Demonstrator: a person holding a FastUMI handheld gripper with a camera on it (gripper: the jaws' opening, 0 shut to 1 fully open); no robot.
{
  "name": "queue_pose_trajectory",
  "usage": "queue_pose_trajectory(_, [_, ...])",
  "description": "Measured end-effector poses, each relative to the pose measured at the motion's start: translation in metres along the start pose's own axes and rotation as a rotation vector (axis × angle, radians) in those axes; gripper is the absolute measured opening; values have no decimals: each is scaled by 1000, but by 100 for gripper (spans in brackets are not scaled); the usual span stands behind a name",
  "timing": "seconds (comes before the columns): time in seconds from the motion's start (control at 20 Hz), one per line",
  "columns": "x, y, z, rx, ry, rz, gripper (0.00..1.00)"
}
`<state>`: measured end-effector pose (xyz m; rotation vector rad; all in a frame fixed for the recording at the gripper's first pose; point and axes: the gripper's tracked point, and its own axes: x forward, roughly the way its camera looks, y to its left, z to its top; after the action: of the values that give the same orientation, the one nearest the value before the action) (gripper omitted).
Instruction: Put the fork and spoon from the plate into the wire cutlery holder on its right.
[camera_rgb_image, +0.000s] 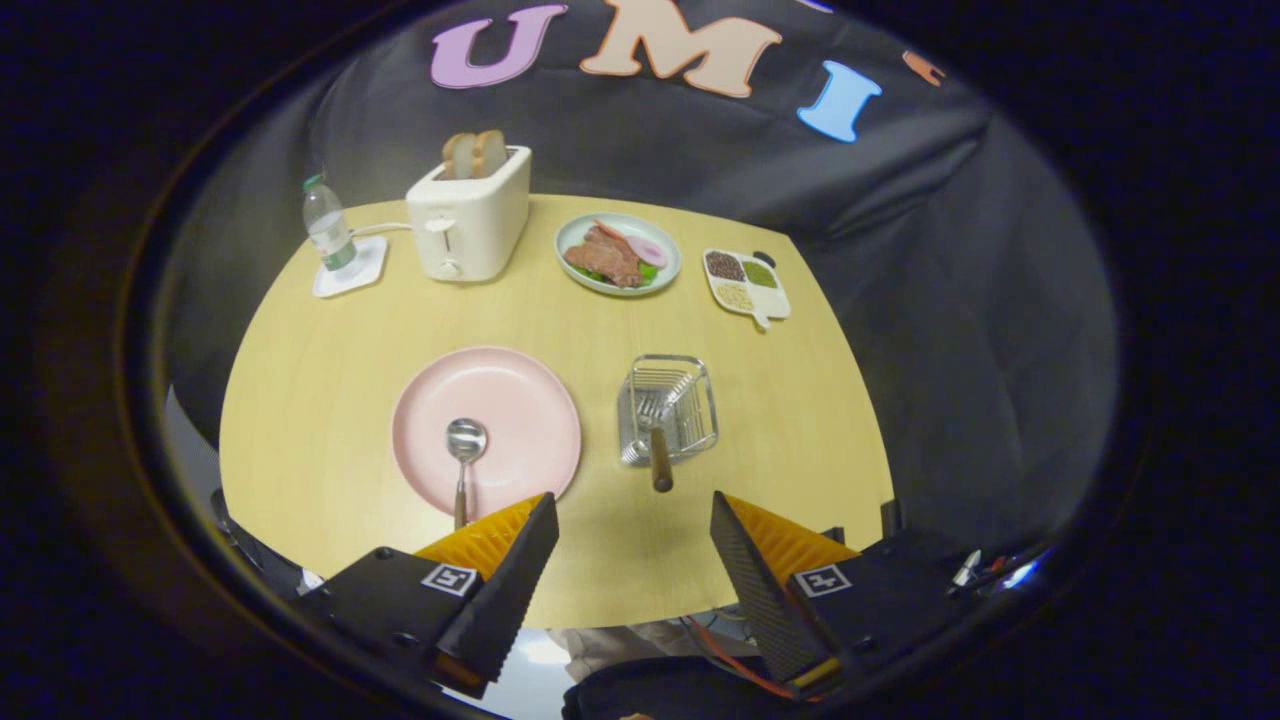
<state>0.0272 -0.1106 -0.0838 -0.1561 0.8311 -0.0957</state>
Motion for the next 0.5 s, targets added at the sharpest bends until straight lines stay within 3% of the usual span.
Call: queue_pose_trajectory(0.5, [6, 90, -53, -78, -174, 69, 98])
